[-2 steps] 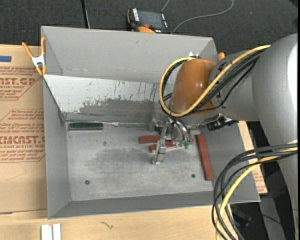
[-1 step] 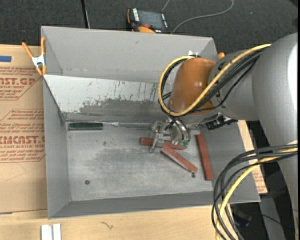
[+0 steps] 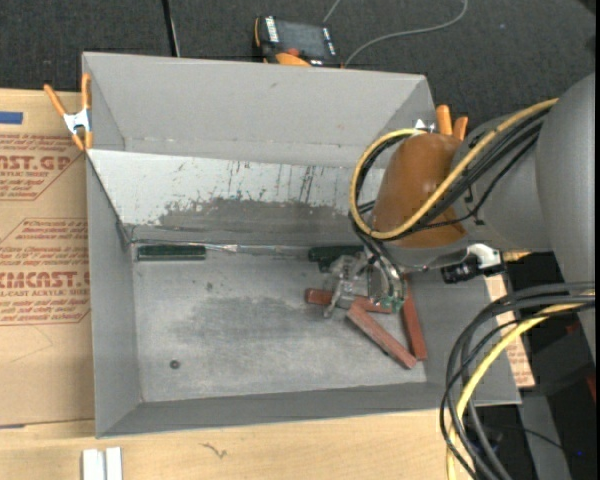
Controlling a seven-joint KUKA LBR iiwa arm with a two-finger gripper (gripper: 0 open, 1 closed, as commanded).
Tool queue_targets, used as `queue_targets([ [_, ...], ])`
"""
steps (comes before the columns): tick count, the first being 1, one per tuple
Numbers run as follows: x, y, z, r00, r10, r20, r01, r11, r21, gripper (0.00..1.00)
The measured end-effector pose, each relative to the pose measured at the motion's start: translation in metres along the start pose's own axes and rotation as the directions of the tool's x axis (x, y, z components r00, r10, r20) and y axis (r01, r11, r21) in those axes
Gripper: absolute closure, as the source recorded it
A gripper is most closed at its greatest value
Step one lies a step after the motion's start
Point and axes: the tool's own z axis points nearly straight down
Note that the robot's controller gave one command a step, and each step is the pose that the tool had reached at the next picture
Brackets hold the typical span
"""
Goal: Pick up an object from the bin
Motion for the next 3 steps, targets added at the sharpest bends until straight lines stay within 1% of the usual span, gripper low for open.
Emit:
queue_targets([
  [1,0.022,-0.081,-0.004,0.997,0.08,0.001,-0.08,0.997,0.0,1.0],
  [2,0.046,-0.052,-0.135,0.961,-0.277,0.008,0.277,0.961,0.001,1.0],
  [3,0.047,-0.052,-0.132,0.961,-0.275,0.003,0.275,0.961,0.0,0.0],
])
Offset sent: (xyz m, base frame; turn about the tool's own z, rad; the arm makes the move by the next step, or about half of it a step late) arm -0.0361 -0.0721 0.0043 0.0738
